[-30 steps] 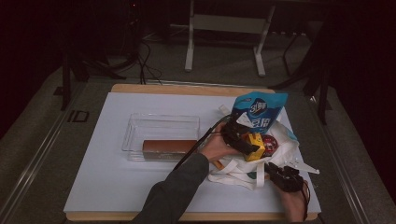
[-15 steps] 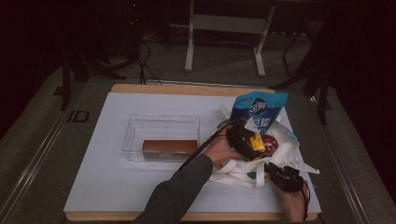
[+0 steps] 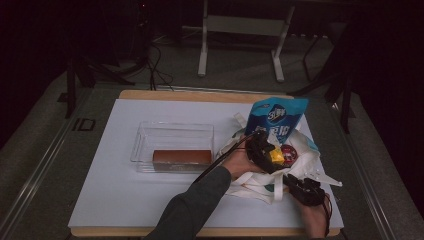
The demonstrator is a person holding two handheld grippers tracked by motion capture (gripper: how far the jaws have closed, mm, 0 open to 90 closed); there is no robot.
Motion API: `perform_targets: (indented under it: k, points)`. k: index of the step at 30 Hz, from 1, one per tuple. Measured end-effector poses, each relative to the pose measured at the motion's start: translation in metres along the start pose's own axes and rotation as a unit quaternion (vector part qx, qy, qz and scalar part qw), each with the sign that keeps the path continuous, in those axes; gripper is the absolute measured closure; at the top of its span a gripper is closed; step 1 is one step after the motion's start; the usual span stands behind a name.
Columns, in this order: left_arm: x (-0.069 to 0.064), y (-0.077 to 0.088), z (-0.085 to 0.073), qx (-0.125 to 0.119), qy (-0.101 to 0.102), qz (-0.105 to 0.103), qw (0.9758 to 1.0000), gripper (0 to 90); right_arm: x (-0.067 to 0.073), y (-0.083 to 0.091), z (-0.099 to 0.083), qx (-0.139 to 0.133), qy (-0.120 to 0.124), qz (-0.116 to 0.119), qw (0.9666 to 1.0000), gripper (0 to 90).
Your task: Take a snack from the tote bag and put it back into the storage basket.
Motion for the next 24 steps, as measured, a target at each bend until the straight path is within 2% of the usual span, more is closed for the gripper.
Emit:
perform_targets:
  k: [3, 10, 16, 24]
  points:
    - [-0.005, -0.003, -0.002, 0.015, -0.025, 0.026, 0.9992, 24.7, 0.0, 0.0, 0.0, 0.0, 0.0, 0.001, 1.0, 73.4]
    - [-0.003, -0.001, -0.005, 0.013, -0.009, 0.018, 0.9997, 28.1, 0.0, 0.0, 0.0, 0.0, 0.0, 0.001, 1.0, 73.4]
    - [-0.005, 0.0, -0.005, 0.011, -0.004, 0.025, 0.9996, 28.6, -0.001, 0.0, 0.0, -0.001, -0.001, 0.002, 1.0, 73.4]
    - [-0.007, 0.008, -0.001, 0.011, -0.014, 0.045, 0.9988, 28.8, -0.001, 0.0, 0.0, 0.0, -0.002, 0.003, 1.0, 73.4]
Point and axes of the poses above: each handheld gripper's, and its own axes: y roughly backward along the jaws, z roughly out of its top, x roughly to its left, the point moved 4 cm from there along -y, roughly forward along the jaws, and after that the axes turned 14 degrees about z, right-handed, at the moved point
